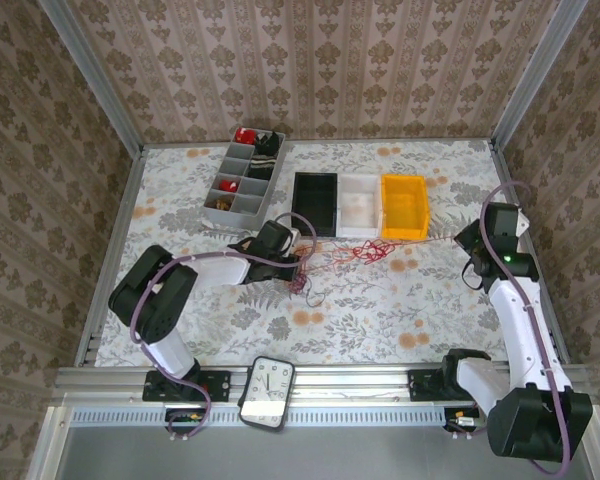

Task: Untangle the cables

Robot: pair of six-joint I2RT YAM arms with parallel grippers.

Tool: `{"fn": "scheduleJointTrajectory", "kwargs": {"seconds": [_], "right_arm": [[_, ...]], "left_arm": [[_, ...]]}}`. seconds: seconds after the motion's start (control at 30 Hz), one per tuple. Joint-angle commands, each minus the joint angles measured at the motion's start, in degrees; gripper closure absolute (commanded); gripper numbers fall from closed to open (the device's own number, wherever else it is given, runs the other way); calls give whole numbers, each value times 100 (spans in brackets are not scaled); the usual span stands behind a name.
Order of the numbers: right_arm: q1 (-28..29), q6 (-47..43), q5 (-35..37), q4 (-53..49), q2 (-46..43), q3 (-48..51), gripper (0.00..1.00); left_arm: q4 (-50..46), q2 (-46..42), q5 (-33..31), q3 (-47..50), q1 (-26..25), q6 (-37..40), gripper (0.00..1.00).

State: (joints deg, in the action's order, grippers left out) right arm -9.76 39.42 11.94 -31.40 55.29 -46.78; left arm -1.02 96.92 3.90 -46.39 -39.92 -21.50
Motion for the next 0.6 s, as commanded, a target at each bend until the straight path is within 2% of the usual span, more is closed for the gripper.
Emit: {"fn": "scheduleJointTrajectory", "kwargs": {"seconds": [0.0, 0.1, 0.27, 0.43, 0.57], "right_arm": [[-143, -27, 673, -203, -10, -235, 100], [-284, -83, 734, -252, -18, -242, 100], [-561, -29, 806, -303, -1, -285, 100], [-800, 250, 751, -402, 26, -292, 100], [-881, 427, 535, -350, 70, -235, 100]], "left_arm": [[-1032, 112, -772, 300, 178, -241, 100], [-1317, 99, -1037, 246, 210, -219, 100], [-1593, 16, -1347, 491, 666, -917, 100], [-1503, -316, -1275, 769, 1010, -1490, 100], [-1248, -446, -1254, 778, 1022, -1336, 100]]}}
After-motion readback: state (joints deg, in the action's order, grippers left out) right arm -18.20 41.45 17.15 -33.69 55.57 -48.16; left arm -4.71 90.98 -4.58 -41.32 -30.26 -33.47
